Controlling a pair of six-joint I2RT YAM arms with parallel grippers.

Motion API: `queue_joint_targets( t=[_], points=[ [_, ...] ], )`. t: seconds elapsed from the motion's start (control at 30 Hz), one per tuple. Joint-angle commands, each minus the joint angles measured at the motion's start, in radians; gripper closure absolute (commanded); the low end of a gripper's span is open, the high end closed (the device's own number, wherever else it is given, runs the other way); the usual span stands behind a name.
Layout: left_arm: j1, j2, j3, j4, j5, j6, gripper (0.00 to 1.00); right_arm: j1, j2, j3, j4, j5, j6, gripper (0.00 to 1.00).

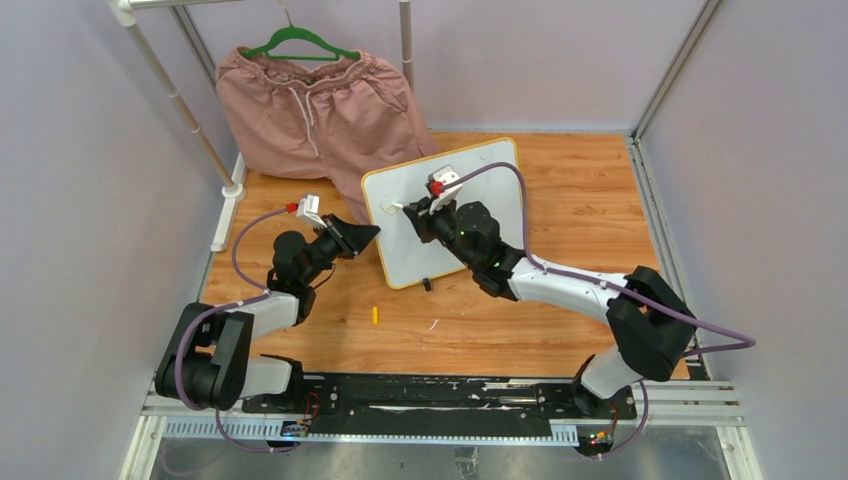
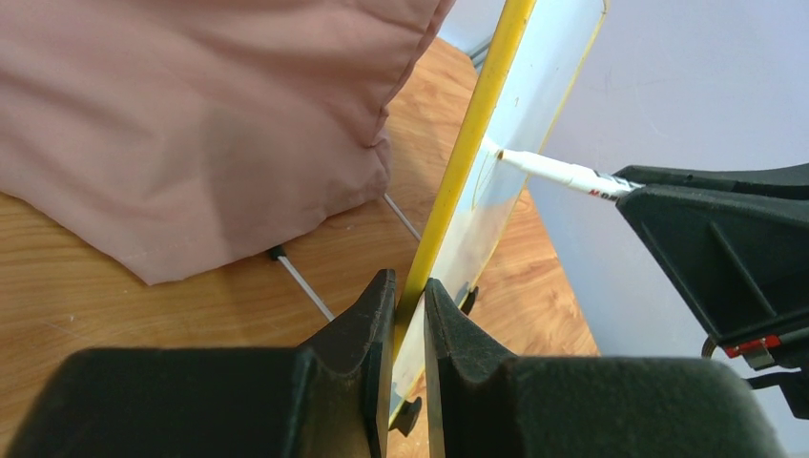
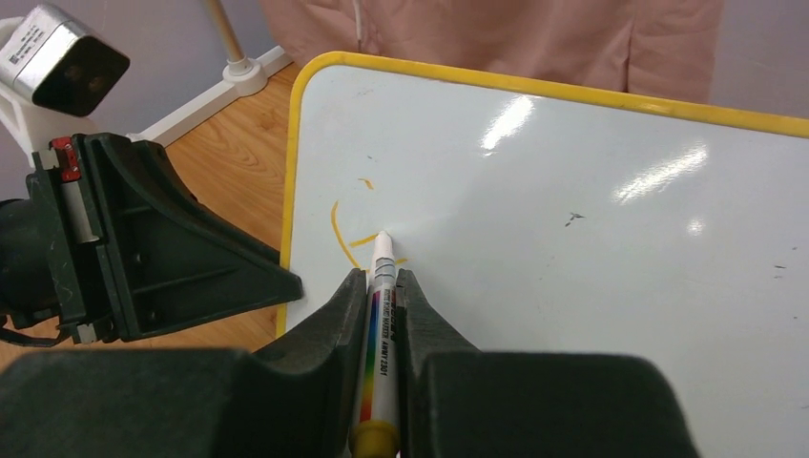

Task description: Write a sentence on the whiteboard

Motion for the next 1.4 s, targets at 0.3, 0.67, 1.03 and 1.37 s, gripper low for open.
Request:
queue_joint_targets(
  t=[0.3, 0.67, 1.03, 1.37],
  points=[
    [0.002, -0.021, -0.009, 0.025, 0.013, 0.007, 1.0, -0.038, -0.034, -0.026, -0.064, 0.036, 0.004, 1.0],
    [0.002, -0.026, -0.009, 0.023, 0.012, 0.008, 1.0, -0.038, -0.066, -0.056, -0.124, -0.024, 0.006, 1.0],
    [0.002, -0.029, -0.01, 0.018, 0.011, 0.012, 1.0, -0.038, -0.122, -0.064, -0.087, -0.006, 0.028, 1.0],
    [0.002, -0.027, -0.01, 0.018, 0.013, 0.013, 1.0, -0.051, -0.092, -0.012, -0.049, 0.039, -0.002, 1.0]
  ],
)
